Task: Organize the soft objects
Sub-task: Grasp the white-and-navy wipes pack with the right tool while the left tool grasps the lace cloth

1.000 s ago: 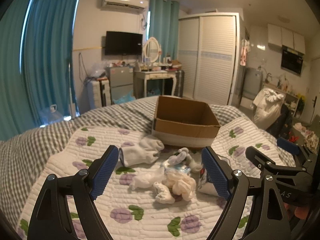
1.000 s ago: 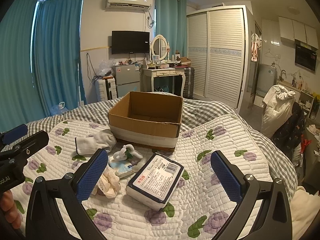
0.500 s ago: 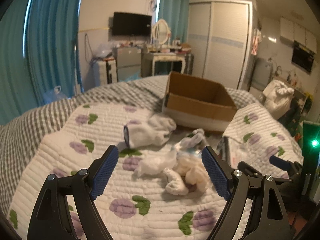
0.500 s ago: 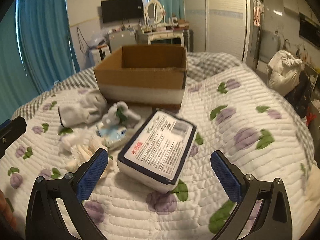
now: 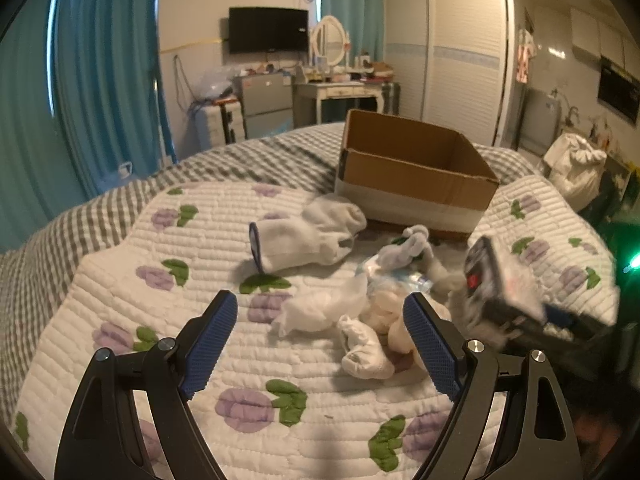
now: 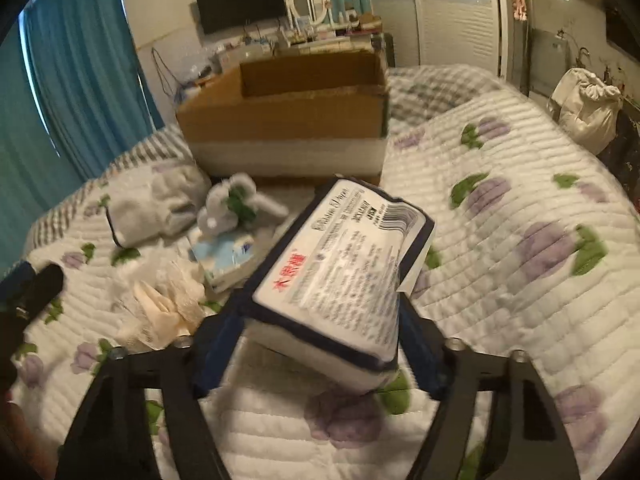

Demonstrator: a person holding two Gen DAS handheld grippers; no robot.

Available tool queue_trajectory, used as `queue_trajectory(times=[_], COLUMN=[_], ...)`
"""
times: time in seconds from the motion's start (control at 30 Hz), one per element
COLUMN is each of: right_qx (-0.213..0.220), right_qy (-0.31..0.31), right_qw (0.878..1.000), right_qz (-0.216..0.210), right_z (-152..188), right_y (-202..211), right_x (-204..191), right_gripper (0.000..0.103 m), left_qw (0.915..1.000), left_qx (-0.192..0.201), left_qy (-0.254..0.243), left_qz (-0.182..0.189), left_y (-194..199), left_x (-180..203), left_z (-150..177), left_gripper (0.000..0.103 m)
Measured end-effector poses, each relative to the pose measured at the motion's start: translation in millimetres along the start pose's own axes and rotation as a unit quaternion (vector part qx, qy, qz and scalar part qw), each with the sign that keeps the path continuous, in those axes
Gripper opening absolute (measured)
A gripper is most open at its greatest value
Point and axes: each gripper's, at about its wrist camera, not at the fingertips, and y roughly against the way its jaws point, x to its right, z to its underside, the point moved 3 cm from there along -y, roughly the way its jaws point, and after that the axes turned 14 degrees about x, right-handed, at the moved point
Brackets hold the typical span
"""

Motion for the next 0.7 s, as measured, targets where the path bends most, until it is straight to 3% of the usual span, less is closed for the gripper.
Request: queue_trajectory(times=[0.2,0.3,0.33,0.4,0.57,0.63,0.7], right_qx=[0.052,0.068,0.067,0.060,0.039,0.036,0.034], right_qy=[0.022,0.064,0.072,0.075,0.082,0.079,0.076], right_qw=[0.998,0.996,0.995,0.995,0.995,0.995,0.996], right_qz=[-0.003,-0.005,-0.010,-0.017,-0.032,-0.040,-0.042], right_z=[-44.3,-62.3,-64.8,-64.3,-51.8,-50.6,-49.5], right_y=[32.9,34.9,32.8,26.5,18.2,15.6,14.1], right_x=[21.4,21.9,21.3,20.7,21.1,19.9,20.3], right_gripper=[0.064,0.064,0.064,0.064,0.064,0.064,0.064], left_qw=[0.9988,0.9984,0.9981,0.9970,0.9951,0.9945,0.9938], left_qx=[-0.003,-0.025,-0.032,-0.046,-0.081,-0.085,-0.093], left_qy=[-0.001,-0.005,-0.007,-0.013,-0.019,-0.026,-0.031], left_qz=[0.048,0.050,0.052,0.061,0.055,0.054,0.053], left_y=[0.9,-13.2,-18.5,-30.6,-62.6,-69.5,-74.6], left_x=[30.6,52.0,59.5,72.1,77.6,78.2,78.7], left_z=[1.3,9.2,12.4,18.9,38.2,42.8,46.5], left_gripper=[0.084,0.083,0.080,0.058,0.057,0.045,0.040])
